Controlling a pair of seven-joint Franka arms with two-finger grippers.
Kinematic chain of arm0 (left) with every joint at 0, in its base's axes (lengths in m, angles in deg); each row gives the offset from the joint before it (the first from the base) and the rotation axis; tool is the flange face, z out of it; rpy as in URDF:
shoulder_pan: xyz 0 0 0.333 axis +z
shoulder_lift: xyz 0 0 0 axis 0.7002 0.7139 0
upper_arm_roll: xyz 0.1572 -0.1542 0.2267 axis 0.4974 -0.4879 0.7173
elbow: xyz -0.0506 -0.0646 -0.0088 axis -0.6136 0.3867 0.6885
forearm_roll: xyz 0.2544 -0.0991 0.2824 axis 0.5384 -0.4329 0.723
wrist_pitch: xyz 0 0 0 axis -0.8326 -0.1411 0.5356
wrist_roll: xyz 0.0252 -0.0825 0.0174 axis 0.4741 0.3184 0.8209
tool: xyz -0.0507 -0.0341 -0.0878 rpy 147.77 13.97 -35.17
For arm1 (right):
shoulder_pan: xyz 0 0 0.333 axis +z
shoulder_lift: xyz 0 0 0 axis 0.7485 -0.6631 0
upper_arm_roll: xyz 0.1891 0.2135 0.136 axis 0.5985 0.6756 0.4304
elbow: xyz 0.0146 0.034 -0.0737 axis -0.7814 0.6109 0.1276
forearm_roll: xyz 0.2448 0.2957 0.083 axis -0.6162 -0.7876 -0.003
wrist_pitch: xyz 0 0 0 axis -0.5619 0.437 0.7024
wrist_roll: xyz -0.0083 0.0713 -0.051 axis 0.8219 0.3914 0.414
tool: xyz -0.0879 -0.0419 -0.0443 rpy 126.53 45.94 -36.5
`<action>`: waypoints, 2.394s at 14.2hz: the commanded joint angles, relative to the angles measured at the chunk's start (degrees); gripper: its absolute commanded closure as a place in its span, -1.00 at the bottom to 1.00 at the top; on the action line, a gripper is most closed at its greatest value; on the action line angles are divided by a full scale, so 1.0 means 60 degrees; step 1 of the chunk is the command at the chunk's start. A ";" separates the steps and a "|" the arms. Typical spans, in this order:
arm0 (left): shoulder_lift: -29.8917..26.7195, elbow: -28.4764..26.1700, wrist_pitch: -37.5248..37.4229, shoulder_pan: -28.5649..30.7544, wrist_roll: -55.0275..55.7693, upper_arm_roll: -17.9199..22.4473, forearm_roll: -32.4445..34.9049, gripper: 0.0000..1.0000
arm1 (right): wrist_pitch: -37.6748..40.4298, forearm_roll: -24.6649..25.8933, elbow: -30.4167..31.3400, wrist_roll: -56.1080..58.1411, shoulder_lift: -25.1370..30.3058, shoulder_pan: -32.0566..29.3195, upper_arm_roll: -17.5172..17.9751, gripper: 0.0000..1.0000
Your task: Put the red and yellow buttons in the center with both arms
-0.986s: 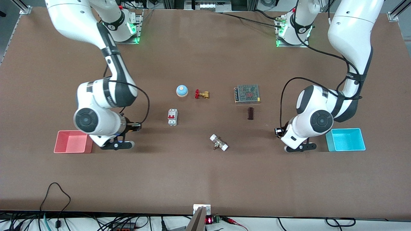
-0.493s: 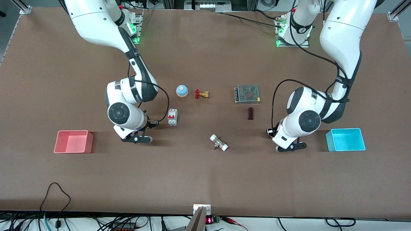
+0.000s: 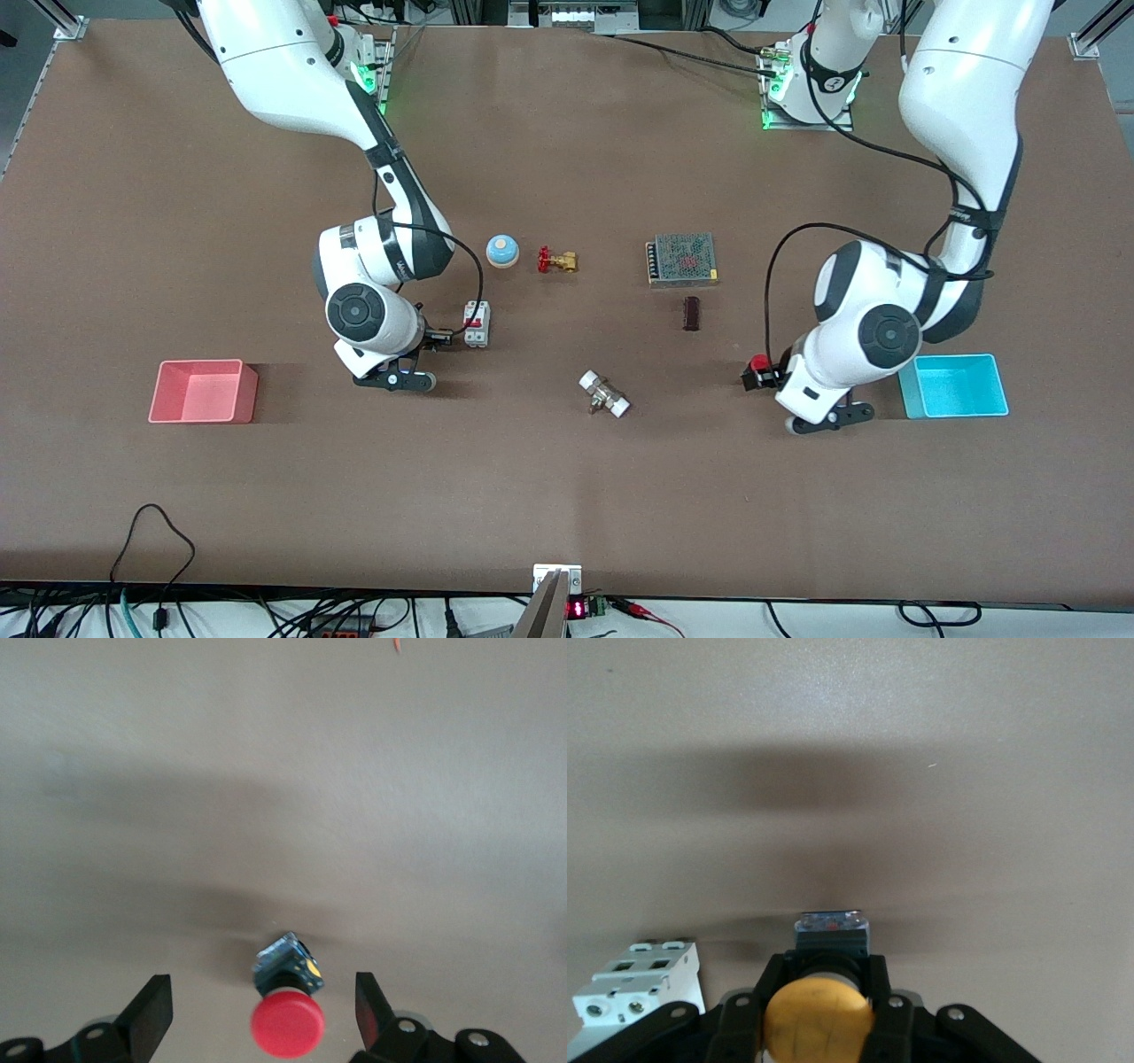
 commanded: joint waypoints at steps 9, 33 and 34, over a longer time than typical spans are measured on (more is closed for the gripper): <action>-0.2227 -0.0197 -0.1636 0.0906 -0.1459 0.0088 0.0684 -0.98 | 0.0342 -0.0062 -0.0030 -0.0006 0.1308 -0.0040 -0.0210 -1.00; -0.5231 -0.0329 -0.3819 0.2648 -0.3880 -0.0276 0.0156 -1.00 | 0.5372 0.1594 -0.1061 0.4243 0.5467 -0.3776 -0.0137 -1.00; -0.5261 -0.0329 -0.3805 0.2679 -0.3880 -0.0337 0.0156 -1.00 | 0.5036 0.1579 -0.0562 0.4126 0.5789 -0.3747 -0.0122 -1.00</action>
